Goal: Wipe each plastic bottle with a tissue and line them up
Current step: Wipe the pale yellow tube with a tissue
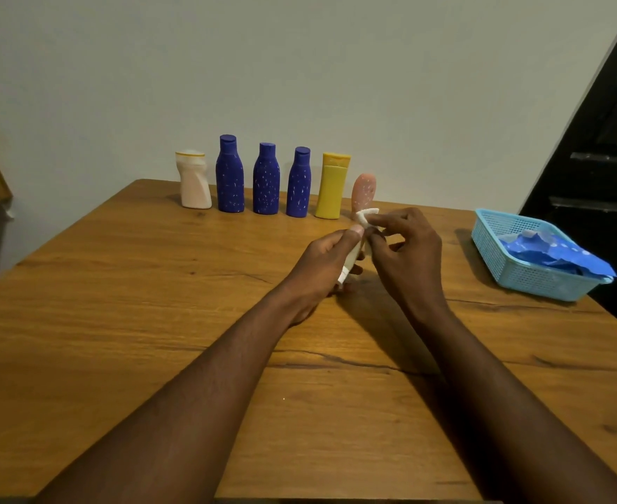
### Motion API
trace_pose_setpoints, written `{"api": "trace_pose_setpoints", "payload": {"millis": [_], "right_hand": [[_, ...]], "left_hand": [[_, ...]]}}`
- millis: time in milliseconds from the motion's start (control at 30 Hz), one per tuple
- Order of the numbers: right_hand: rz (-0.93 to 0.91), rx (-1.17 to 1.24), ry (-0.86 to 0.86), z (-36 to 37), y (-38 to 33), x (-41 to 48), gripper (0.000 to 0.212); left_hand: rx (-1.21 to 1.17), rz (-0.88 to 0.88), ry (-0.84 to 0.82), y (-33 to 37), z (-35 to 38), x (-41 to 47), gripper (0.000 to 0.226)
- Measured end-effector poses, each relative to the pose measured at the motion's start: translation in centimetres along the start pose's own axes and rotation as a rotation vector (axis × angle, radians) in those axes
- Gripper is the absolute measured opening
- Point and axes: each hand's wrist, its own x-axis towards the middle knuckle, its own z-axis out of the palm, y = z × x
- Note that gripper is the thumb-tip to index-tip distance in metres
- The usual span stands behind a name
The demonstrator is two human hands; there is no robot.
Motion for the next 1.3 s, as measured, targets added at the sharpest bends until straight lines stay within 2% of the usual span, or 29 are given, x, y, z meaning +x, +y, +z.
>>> {"api": "trace_pose_setpoints", "payload": {"millis": [133,300,400,533,667,733,867,933,1033,1133,1300], "right_hand": [[0.107,-0.026,-0.042,-0.4,1.0,0.3,0.024],[0.266,0.195,-0.193,-0.1,0.8,-0.4,0.012],[0.248,0.242,-0.221,0.0,0.4,-0.8,0.008],[0.137,0.171,-0.240,0.3,-0.3,-1.0,0.004],[-0.083,0.094,-0.228,0.5,-0.8,-1.1,0.013],[-0.125,0.064,-0.197,0.7,-0.9,-0.9,0.017],[-0.070,-0.037,-0.054,0.4,0.0,-0.1,0.022],[0.013,-0.031,-0.045,0.1,0.5,0.2,0.023],[0.148,0.031,-0.119,-0.2,0.9,-0.1,0.017],[0.203,0.092,-0.210,0.1,0.5,-0.7,0.007],[0.051,0.175,-0.352,0.5,-0.3,-1.0,0.010]], "left_hand": [[0.002,0.009,-0.008,-0.3,0.1,0.2,0.048],[-0.070,-0.036,0.021,-0.4,-0.3,0.5,0.053],[-0.168,-0.062,0.063,-0.3,-0.6,0.7,0.055],[-0.258,-0.093,0.096,-0.4,-0.9,0.9,0.048],[-0.232,-0.100,0.086,-0.5,-0.9,0.9,0.040],[-0.217,-0.106,0.089,-0.3,-0.8,0.8,0.035],[-0.146,-0.124,0.040,-0.3,-0.4,0.6,0.044],[-0.154,-0.115,0.018,-0.3,-0.3,0.6,0.048],[-0.199,-0.115,0.020,-0.4,-0.5,0.7,0.049],[-0.270,-0.112,0.064,-0.5,-0.8,0.8,0.051],[-0.366,-0.088,0.129,-0.5,-1.1,1.1,0.045]]}}
